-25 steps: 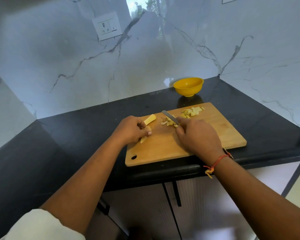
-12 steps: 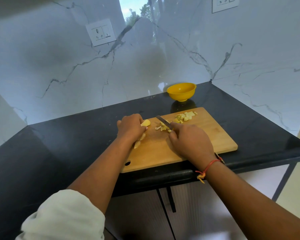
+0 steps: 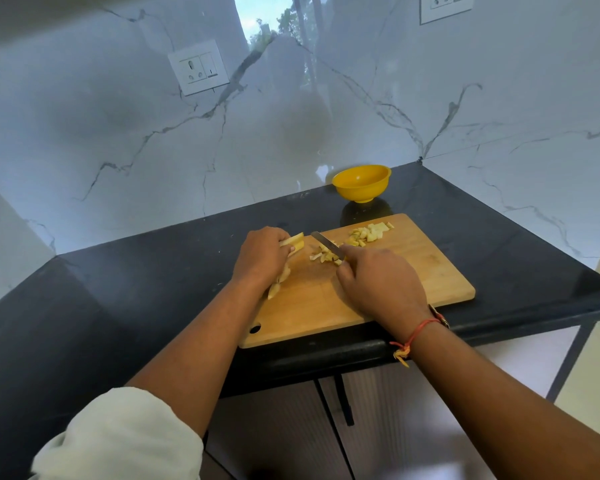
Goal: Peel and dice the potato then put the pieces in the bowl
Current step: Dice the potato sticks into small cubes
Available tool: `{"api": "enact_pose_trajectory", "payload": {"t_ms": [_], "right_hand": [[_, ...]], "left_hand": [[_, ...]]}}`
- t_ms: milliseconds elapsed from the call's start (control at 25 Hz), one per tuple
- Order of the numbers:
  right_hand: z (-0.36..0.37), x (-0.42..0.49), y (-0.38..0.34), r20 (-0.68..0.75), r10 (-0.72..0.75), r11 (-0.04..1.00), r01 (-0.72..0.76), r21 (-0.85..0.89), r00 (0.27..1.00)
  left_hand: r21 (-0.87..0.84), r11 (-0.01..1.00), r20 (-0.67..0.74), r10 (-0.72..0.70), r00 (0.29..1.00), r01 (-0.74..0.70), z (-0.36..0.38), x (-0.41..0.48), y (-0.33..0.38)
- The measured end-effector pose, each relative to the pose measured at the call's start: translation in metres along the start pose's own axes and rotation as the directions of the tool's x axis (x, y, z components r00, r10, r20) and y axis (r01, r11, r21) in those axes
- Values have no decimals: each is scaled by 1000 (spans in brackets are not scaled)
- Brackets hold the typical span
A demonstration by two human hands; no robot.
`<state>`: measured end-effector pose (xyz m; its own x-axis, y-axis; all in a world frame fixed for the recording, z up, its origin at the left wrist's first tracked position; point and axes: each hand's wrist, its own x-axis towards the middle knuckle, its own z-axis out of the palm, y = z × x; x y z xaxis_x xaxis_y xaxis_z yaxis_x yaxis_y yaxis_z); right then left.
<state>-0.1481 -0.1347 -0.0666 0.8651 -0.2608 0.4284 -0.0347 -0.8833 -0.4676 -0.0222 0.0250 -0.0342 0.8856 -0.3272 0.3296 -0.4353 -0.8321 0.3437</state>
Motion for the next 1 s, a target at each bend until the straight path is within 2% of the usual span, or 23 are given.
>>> {"api": "enact_pose_trajectory", "payload": {"t_ms": [200, 400, 480, 600, 880, 1000], "right_hand": [[1, 0, 0, -2, 3, 1000, -3, -2, 1000], [1, 1, 1, -3, 20, 1000, -20, 12, 1000], [2, 1, 2, -6, 20, 1000, -20, 14, 1000], [1, 2, 0, -15, 20, 1000, -20, 9, 1000], [-13, -5, -3, 28, 23, 999, -25, 44, 999], [-18, -12, -5, 63, 23, 1000, -22, -18, 998]], "left_hand": [[22, 1000, -3, -15, 1000, 15, 1, 1, -1], [11, 998, -127, 67, 990, -67, 2, -13, 6], [-25, 992, -115, 118, 986, -121, 7, -30, 16], [-132, 986, -107, 89, 990, -103, 20, -48, 21], [118, 992, -114, 64, 991, -51, 27, -55, 19], [126, 991, -109, 62, 992, -48, 28, -54, 18]]}}
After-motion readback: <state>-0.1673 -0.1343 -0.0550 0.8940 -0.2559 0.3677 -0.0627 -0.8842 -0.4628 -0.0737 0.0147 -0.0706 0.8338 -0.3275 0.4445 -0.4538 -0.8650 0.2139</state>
